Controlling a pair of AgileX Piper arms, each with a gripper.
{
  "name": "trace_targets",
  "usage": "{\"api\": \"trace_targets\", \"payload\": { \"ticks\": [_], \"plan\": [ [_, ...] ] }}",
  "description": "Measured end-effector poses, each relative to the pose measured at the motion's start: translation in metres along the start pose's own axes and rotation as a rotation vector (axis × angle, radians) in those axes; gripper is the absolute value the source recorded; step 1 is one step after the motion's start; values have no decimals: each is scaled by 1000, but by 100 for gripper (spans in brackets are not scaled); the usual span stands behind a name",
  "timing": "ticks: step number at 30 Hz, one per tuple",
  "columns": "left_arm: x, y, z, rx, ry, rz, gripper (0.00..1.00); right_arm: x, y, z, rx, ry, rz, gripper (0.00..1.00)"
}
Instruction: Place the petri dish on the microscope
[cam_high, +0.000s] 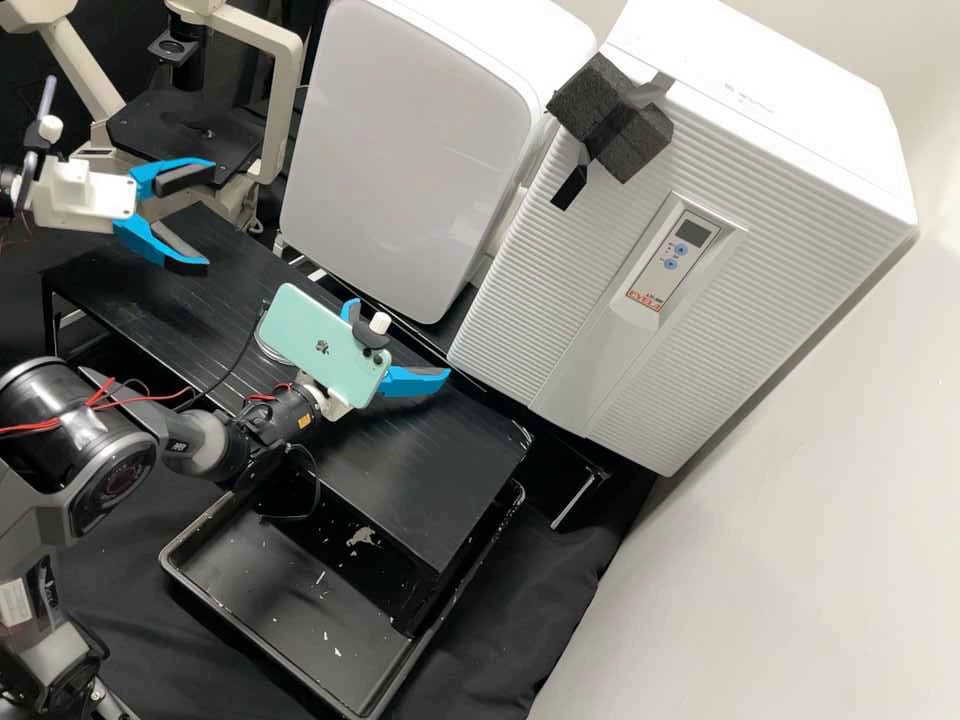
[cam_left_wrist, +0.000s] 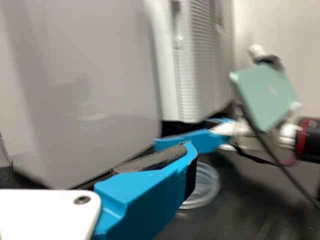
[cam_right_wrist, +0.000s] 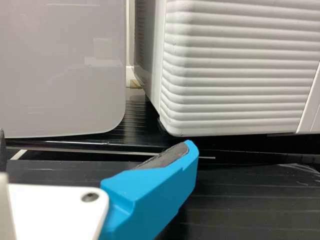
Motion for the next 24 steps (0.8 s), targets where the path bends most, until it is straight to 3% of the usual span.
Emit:
{"api": "trace_targets", "payload": {
  "ticks": [8, 13, 24],
  "plan": [
    [40, -26, 22, -28, -67, -128, 100, 0, 0, 0, 0, 0, 0, 100],
    [57, -44, 20, -74, -50, -207, 100, 0, 0, 0, 0, 0, 0, 100],
    [80, -52, 17, -142, -33, -232, 100, 0, 0, 0, 0, 0, 0, 100]
  ]
}}
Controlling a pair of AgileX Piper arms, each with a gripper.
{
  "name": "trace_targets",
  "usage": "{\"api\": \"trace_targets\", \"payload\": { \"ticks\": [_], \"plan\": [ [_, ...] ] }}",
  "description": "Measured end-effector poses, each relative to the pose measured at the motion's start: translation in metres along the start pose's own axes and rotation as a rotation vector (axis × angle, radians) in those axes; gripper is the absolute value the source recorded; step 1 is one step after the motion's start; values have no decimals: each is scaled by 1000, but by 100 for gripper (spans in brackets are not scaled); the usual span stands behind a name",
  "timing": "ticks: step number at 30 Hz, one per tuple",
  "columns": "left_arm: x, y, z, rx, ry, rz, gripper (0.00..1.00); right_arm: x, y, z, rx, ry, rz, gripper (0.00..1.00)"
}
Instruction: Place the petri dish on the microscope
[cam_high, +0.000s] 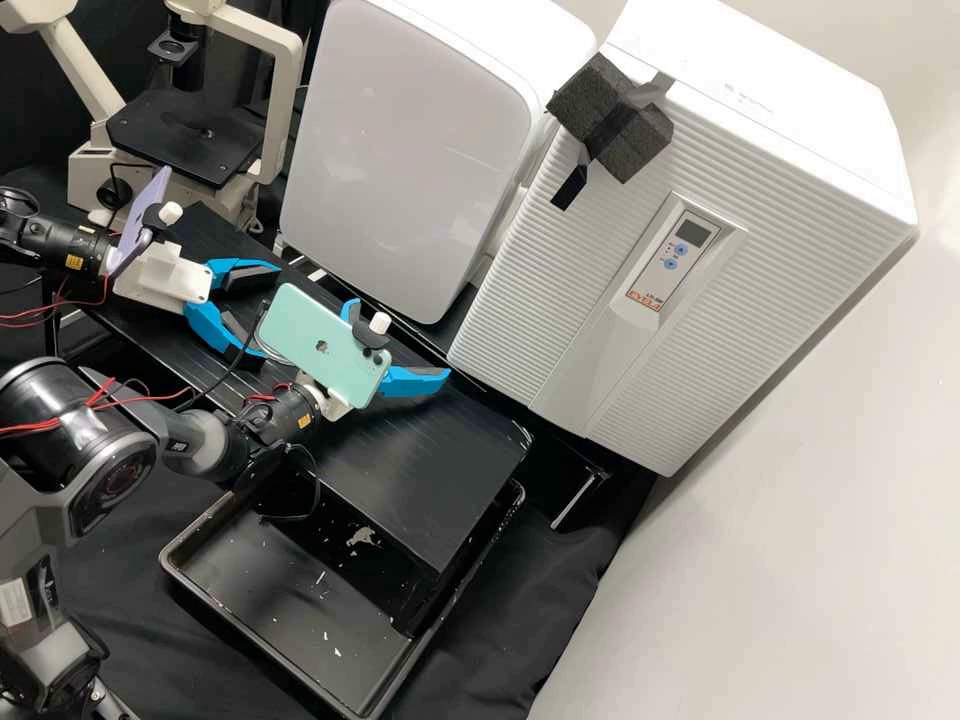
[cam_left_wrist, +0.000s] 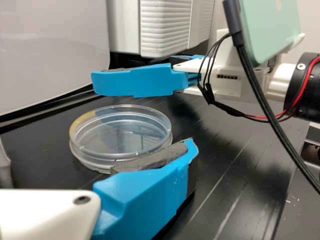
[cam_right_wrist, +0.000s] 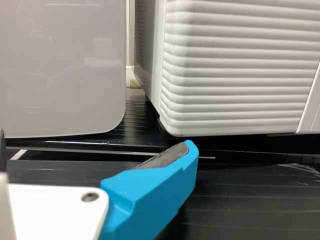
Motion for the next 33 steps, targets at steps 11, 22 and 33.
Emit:
{"api": "trace_targets", "payload": {
  "ticks": [11, 22, 33],
  "plan": [
    [20, -1, 21, -5, -30, -29, 100, 0, 0, 0, 0, 0, 0, 100],
    [27, -2, 20, 10, -26, -29, 100, 0, 0, 0, 0, 0, 0, 100],
    [36, -14, 18, 11, -25, -17, 100, 0, 0, 0, 0, 0, 0, 100]
  ]
}}
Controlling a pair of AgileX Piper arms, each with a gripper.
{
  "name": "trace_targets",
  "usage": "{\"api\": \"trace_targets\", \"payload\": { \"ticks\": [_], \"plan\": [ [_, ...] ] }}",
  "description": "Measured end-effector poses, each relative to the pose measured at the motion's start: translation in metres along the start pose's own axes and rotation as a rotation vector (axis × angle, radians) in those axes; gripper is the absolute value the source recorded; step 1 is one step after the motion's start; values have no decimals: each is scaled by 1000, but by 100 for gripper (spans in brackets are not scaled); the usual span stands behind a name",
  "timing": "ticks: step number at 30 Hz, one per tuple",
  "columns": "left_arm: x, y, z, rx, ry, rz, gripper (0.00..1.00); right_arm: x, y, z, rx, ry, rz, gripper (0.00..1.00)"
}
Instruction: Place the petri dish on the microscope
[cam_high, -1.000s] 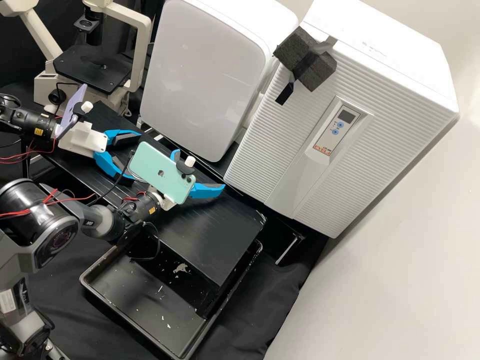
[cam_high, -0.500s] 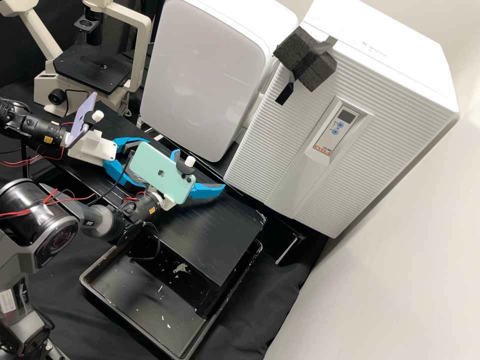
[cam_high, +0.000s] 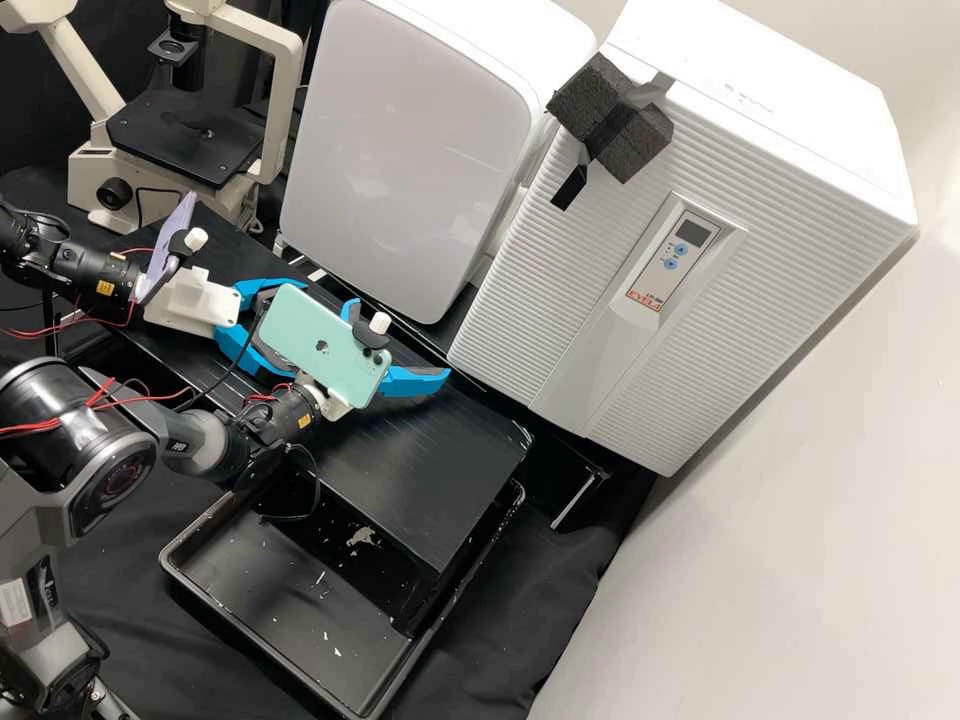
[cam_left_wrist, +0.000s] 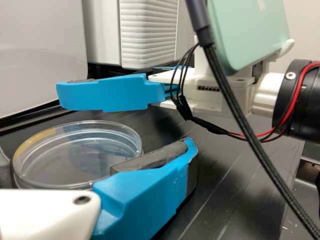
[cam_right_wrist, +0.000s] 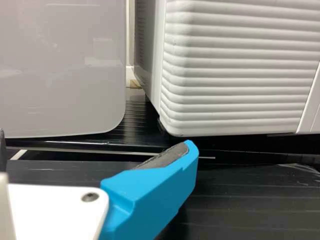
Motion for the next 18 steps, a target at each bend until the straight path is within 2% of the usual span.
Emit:
{"api": "trace_targets", "payload": {
  "ticks": [18],
  "plan": [
    [3, -10, -3, -2, -13, 41, 100, 0, 0, 0, 0, 0, 0, 100]
  ]
}}
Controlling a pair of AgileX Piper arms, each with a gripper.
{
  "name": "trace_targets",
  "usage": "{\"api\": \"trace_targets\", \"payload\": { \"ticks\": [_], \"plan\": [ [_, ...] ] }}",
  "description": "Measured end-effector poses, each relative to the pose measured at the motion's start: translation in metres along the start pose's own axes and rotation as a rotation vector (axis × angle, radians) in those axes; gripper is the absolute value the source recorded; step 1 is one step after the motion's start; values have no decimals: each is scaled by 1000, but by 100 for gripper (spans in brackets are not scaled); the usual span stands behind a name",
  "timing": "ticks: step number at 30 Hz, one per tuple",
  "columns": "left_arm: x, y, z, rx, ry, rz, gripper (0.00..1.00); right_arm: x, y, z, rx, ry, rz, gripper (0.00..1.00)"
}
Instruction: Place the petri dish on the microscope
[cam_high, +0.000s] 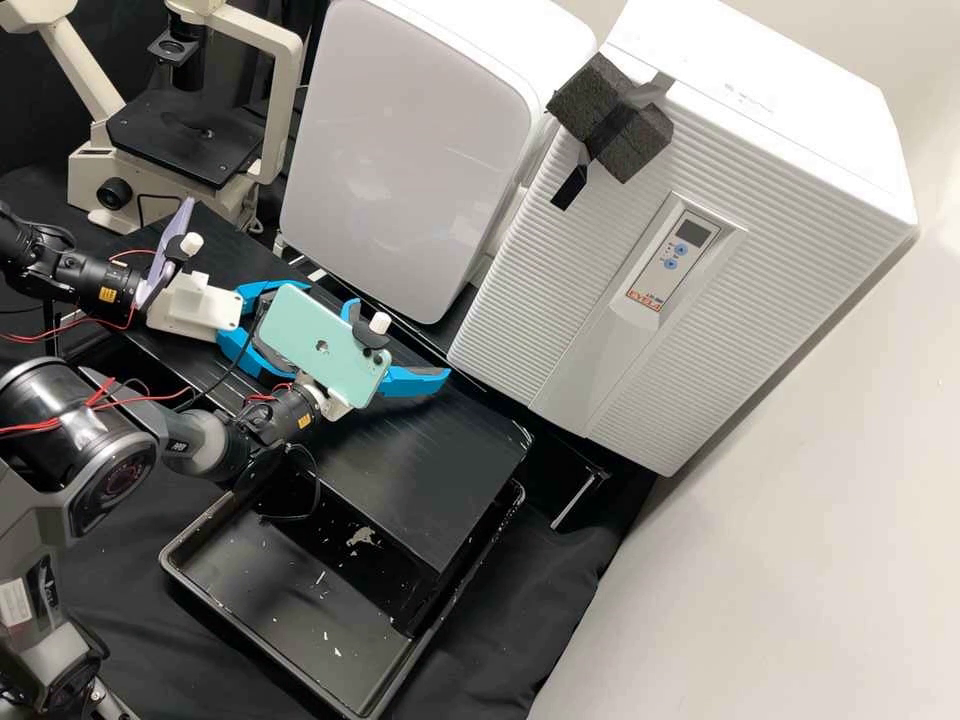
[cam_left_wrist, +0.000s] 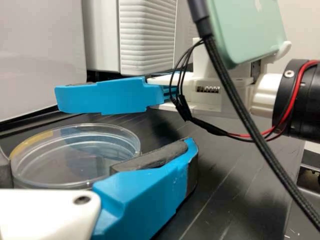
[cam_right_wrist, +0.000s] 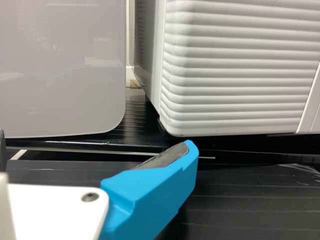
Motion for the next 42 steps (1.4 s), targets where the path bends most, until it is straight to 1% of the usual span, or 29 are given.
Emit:
{"api": "trace_targets", "payload": {
  "ticks": [2, 4, 7, 8, 13, 19, 25, 34, 38, 42],
  "plan": [
    [0, -2, 0, -5, -2, 6, 100, 0, 0, 0, 0, 0, 0, 100],
    [0, -2, -1, 1, -1, 10, 100, 0, 0, 0, 0, 0, 0, 100],
    [-1, -4, -1, -2, 0, 15, 100, 0, 0, 0, 0, 0, 0, 100],
    [-1, -5, -1, 4, -2, 18, 0, 0, 0, 0, 0, 0, 0, 100],
    [-2, -6, 1, 12, 6, 33, 0, 0, 0, 0, 0, 0, 0, 100],
    [-2, -6, 1, 17, 11, 40, 0, 0, 0, 0, 0, 0, 0, 100],
    [-3, -7, 1, 12, 11, 50, 0, 0, 0, 0, 0, 0, 0, 100],
    [-3, -7, 1, 15, 9, 52, 0, 0, 0, 0, 0, 0, 0, 100],
    [-3, -7, 1, 27, 8, 55, 0, 0, 0, 0, 0, 0, 0, 100],
    [-4, -8, 2, 29, 7, 52, 0, 0, 0, 0, 0, 0, 0, 100]
  ]
}}
